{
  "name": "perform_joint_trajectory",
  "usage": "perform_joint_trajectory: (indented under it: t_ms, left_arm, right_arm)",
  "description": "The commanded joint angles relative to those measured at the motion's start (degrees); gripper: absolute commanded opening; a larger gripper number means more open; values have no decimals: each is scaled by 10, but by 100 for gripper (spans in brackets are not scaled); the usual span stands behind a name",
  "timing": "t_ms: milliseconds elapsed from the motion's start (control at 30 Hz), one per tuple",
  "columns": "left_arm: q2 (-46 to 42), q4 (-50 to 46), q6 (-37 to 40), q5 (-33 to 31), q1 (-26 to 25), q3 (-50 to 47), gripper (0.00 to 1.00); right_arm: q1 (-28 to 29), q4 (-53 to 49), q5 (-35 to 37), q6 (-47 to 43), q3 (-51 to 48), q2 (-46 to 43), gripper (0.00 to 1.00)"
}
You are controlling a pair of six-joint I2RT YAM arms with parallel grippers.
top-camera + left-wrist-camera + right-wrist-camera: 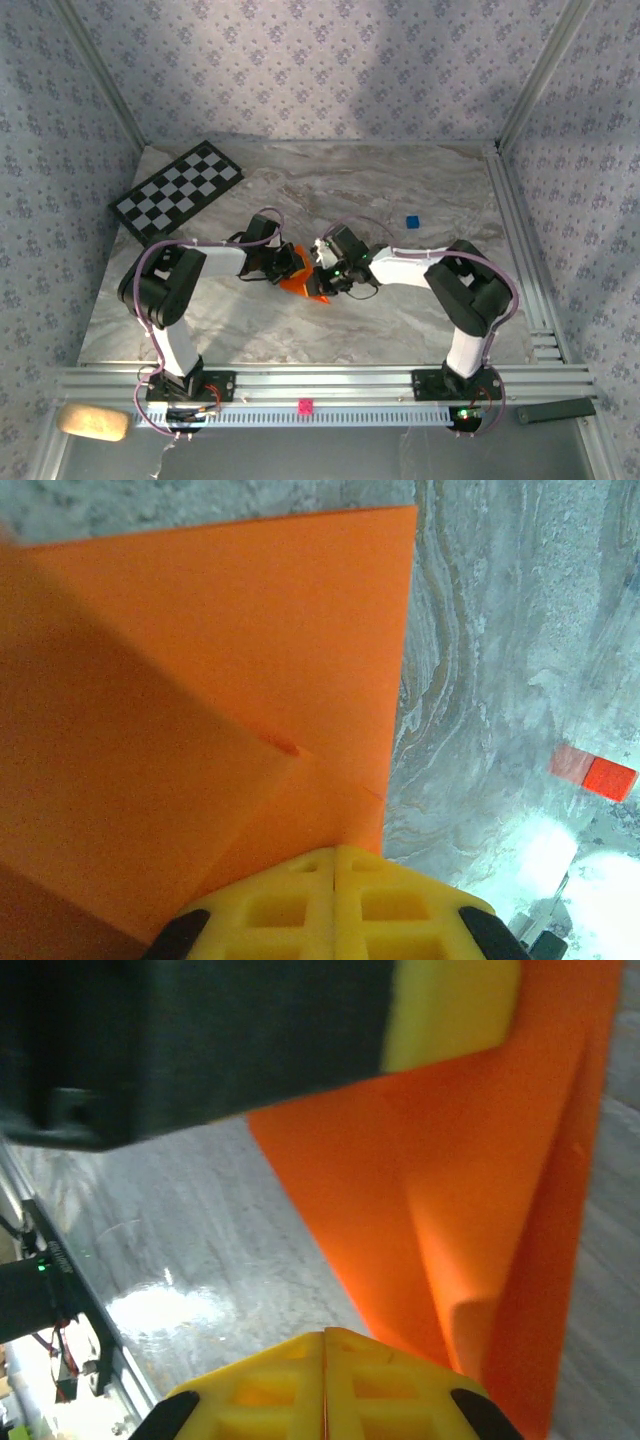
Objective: Fold a paper plane with a square sheet of paper (pick it up from the middle)
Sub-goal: Fourth fold the wing at the center of the table.
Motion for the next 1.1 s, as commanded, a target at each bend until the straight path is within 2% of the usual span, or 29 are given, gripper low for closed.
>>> perform_joint_trajectory:
  t_ms: [0,633,1067]
  left_arm:
    - [19,-39,12,-25,7,0,6]
    - [16,-40,18,-26,10,4,7]
    - [-55,-42,76,-2,2,47,20]
  right_arm:
    - [-6,-16,13,2,-4,14,8]
    - [-13,59,5,42,-97,11,8]
    - [-13,104,4,106,-120,33,0]
